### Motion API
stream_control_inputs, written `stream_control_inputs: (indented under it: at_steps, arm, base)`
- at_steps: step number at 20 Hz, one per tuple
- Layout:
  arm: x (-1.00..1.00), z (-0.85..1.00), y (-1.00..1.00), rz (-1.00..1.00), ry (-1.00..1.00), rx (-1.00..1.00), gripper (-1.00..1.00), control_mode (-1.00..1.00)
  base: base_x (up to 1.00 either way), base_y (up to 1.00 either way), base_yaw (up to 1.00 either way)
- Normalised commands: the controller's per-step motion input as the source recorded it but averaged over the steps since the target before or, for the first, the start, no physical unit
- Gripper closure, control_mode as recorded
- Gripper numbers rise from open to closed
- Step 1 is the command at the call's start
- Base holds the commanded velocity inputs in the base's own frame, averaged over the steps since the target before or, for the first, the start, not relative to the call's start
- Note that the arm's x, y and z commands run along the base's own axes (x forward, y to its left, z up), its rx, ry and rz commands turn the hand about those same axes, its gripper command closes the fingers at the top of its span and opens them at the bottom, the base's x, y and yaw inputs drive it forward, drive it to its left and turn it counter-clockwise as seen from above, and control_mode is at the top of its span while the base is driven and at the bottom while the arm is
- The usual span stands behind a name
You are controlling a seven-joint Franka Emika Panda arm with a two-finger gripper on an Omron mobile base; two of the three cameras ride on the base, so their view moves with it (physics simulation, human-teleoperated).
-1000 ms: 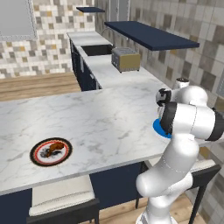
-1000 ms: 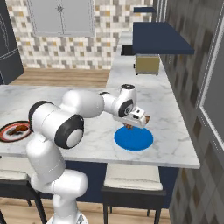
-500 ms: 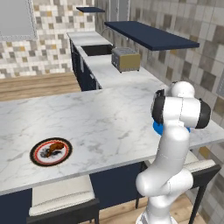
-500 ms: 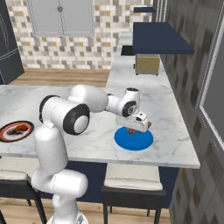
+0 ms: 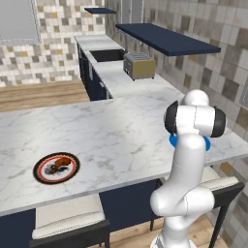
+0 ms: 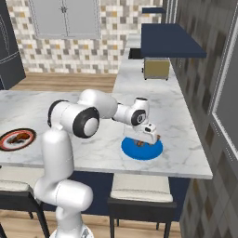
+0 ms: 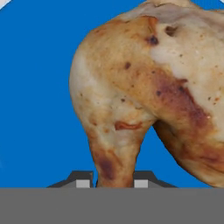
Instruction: Take the chicken drumsticks from the pan and place one on each plate on the dining counter.
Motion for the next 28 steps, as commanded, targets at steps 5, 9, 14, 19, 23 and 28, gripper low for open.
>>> stream_control_inputs:
  at_steps: [5,9,14,19,23,28]
  arm:
    - [0.00,-0.19,0.00,0.00,0.10,0.00,1.00,-1.00]
    - [0.00,-0.12,0.01,0.00,0.08,0.00,1.00,-1.00]
    - [0.01,-0.08,0.03,0.00,0.02,0.00,1.00,-1.00]
    - [-0.05,-0.02,0.01,0.00,0.01,0.00,-1.00,-1.00]
    - [-0.14,0.03,0.00,-0.03,0.00,0.00,-1.00,-1.00]
    - [-0.05,0.19,0.06,-0.07,-0.01,0.00,-1.00,-1.00]
  base:
    - [0.00,0.00,0.00]
    - [0.00,0.00,0.00]
    - [0.00,0.00,0.00]
    - [0.00,0.00,0.00]
    - [0.00,0.00,0.00]
    - [0.00,0.00,0.00]
